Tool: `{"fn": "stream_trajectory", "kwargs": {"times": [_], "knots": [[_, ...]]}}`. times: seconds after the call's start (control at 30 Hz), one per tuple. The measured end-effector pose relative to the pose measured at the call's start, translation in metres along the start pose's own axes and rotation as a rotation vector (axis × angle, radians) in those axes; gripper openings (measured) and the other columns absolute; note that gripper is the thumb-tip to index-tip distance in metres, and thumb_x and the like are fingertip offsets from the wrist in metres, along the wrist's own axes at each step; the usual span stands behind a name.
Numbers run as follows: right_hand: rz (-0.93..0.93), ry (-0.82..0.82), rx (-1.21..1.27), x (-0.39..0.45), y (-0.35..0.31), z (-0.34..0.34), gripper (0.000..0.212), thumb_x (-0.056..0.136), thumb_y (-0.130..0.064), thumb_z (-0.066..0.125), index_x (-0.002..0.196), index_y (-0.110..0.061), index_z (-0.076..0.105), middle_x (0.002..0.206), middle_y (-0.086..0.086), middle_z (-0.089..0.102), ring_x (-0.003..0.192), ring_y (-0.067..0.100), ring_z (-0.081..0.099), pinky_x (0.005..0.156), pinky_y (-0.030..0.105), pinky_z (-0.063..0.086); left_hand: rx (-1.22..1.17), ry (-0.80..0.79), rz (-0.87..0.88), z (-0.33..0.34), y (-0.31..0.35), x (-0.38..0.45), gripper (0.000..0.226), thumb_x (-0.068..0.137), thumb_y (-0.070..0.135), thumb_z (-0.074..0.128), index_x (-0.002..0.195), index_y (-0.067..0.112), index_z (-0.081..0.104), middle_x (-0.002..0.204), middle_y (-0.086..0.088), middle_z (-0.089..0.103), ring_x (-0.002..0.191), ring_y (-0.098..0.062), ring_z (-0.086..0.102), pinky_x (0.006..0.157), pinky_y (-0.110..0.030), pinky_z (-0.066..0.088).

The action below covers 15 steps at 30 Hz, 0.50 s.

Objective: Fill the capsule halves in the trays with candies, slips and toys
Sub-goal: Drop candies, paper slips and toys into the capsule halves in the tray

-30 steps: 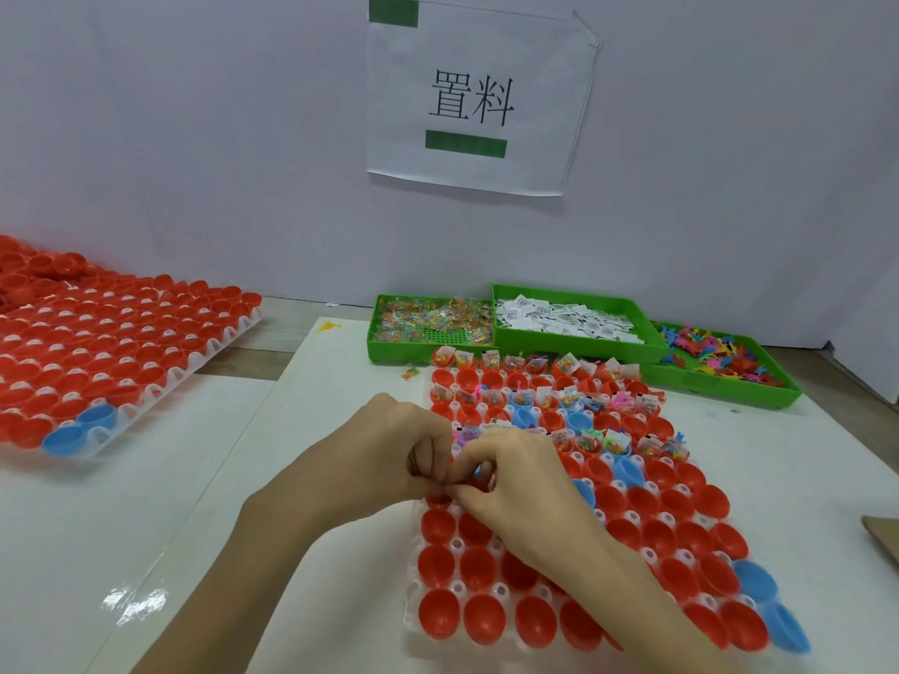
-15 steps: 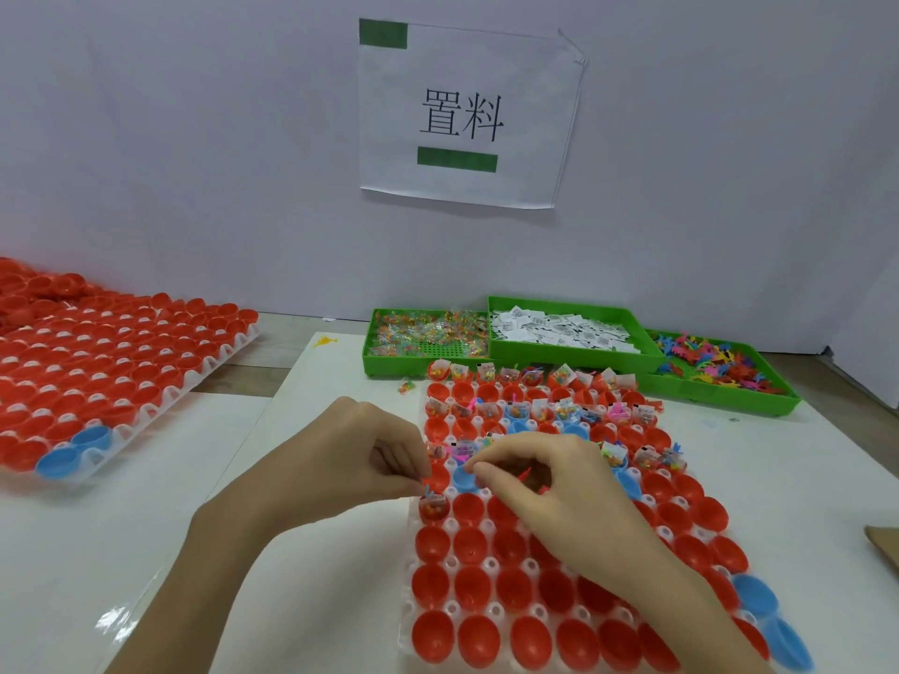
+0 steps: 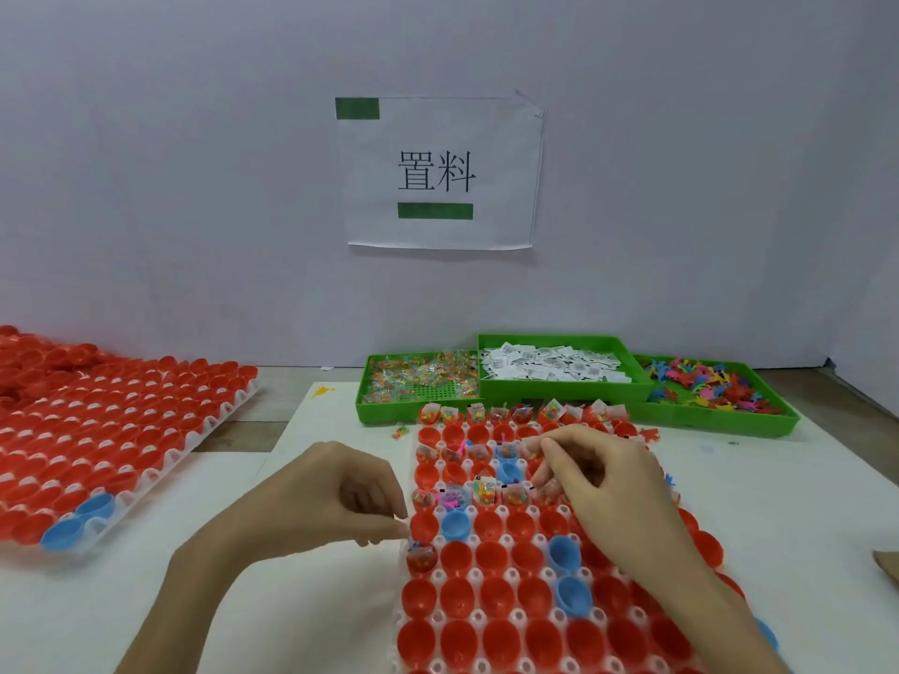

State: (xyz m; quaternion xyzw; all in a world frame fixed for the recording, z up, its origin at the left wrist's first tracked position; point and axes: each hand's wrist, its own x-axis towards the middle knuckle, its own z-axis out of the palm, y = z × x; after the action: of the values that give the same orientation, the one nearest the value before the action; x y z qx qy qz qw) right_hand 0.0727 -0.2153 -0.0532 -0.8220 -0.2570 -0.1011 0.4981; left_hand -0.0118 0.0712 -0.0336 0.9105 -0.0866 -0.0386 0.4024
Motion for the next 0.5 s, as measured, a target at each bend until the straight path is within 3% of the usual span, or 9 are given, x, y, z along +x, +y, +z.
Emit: {"fn": "stream_trajectory", "kwargs": {"times": [0.07,0.2,0.27,0.37,0.5], "knots": [[0.004,0.031,-0.001,0.003,0.004,-0.005,0.02,0.1,-0.018,0.062,0.092,-0.032,0.075,0.07,-0.016,0.072,0.062,0.002,0.068,0.061,0.014,0.054,-0.034,0.045,-0.008,-0.013,0.001,0.009,0.009,0.086,0.034,0.081,0.085,0.026,0.08,0.08,-0.004,0.078,0.07,-0.02,0.075,0.067,-0.029,0.062],[0.03,0.07,0.018,0.005,0.01,-0.011,0.019,0.1,-0.02,0.062,0.09,-0.032,0.073,0.068,-0.016,0.071,0.055,0.009,0.064,0.053,0.017,0.051,-0.033,0.194,-0.112,-0.041,-0.008,0.055,0.016,0.093,0.031,0.074,0.087,0.017,0.08,0.081,-0.008,0.079,0.068,-0.021,0.074,0.061,-0.027,0.06],[0.037,0.069,0.018,0.006,0.012,-0.012,0.019,0.1,-0.021,0.062,0.09,-0.032,0.073,0.068,-0.016,0.071,0.052,0.012,0.062,0.052,0.019,0.052,0.121,0.304,-0.168,-0.051,-0.023,0.088,0.014,0.096,0.024,0.072,0.088,0.013,0.077,0.078,-0.005,0.078,0.066,-0.022,0.073,0.061,-0.029,0.061],[0.042,0.048,0.007,0.006,0.012,-0.012,0.018,0.1,-0.022,0.061,0.09,-0.032,0.072,0.068,-0.016,0.071,0.054,0.01,0.064,0.056,0.023,0.055,0.471,0.402,-0.178,-0.056,-0.044,0.129,0.008,0.096,0.013,0.069,0.095,0.011,0.076,0.092,-0.001,0.077,0.069,-0.014,0.067,0.077,-0.032,0.059],[0.049,0.03,0.015,0.006,0.013,-0.013,0.019,0.101,-0.02,0.06,0.091,-0.031,0.072,0.066,-0.015,0.071,0.058,0.002,0.068,0.059,0.022,0.057,0.739,0.26,-0.173,-0.055,-0.066,0.16,0.015,0.096,0.016,0.069,0.105,0.009,0.08,0.107,-0.004,0.078,0.087,-0.016,0.065,0.08,-0.025,0.049]]}}
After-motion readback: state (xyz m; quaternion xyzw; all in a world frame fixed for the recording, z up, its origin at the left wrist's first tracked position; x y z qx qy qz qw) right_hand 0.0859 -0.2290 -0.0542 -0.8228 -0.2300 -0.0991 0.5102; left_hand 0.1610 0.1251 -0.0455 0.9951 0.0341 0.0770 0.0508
